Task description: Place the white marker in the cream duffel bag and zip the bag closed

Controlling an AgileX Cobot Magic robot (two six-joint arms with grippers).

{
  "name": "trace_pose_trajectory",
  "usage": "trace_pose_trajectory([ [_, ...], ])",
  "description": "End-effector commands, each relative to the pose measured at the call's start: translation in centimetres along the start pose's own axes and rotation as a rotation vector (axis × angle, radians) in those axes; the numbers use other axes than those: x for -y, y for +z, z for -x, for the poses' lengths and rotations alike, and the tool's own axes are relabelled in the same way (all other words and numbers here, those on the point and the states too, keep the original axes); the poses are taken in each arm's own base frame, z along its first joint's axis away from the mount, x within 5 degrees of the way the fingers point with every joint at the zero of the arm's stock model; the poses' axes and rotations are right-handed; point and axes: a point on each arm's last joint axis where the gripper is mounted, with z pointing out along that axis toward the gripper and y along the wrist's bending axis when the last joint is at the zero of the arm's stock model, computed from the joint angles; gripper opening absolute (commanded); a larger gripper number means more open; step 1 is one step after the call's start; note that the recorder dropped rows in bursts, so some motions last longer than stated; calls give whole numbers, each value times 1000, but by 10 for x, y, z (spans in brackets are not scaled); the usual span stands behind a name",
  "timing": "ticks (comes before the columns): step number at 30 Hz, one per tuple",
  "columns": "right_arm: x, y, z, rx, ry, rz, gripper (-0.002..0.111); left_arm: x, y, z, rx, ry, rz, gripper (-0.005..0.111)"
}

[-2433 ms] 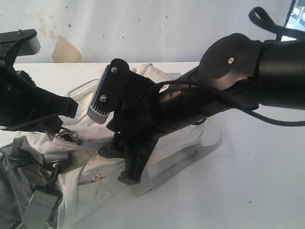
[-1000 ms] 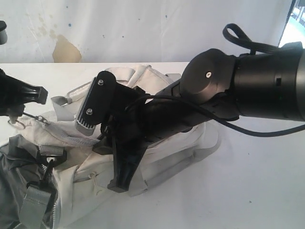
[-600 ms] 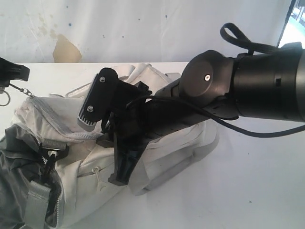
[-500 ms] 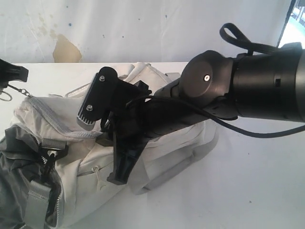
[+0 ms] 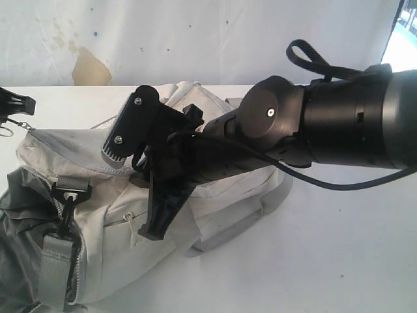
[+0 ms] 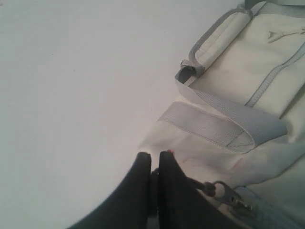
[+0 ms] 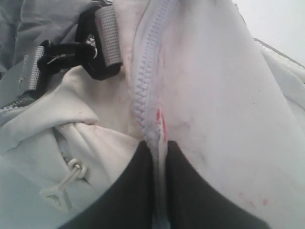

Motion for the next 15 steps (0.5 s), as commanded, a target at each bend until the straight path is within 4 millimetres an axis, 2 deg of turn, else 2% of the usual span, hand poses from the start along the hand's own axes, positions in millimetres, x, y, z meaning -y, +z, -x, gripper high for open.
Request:
trace_pose_trajectory([
  [1,-1,7,-11,-51,3,23,0,-12,1,7,66,60,51,0],
  [7,2,7,-10,-38,57,-9,0,-10,1,9,80,59,36,0],
  [9,1,7,-10,-41,59,2,0,-7,1,7,68,74,5,8],
  [11,-2,7,-11,-52,60,29,1,-1,1,5,49,81,-58,28],
  [12,-3,7,-12,-55,60,38,3,0,1,5,46,81,-66,34],
  [15,-4,7,-12,-63,92,58,24,1,1,5,46,65,-77,55],
])
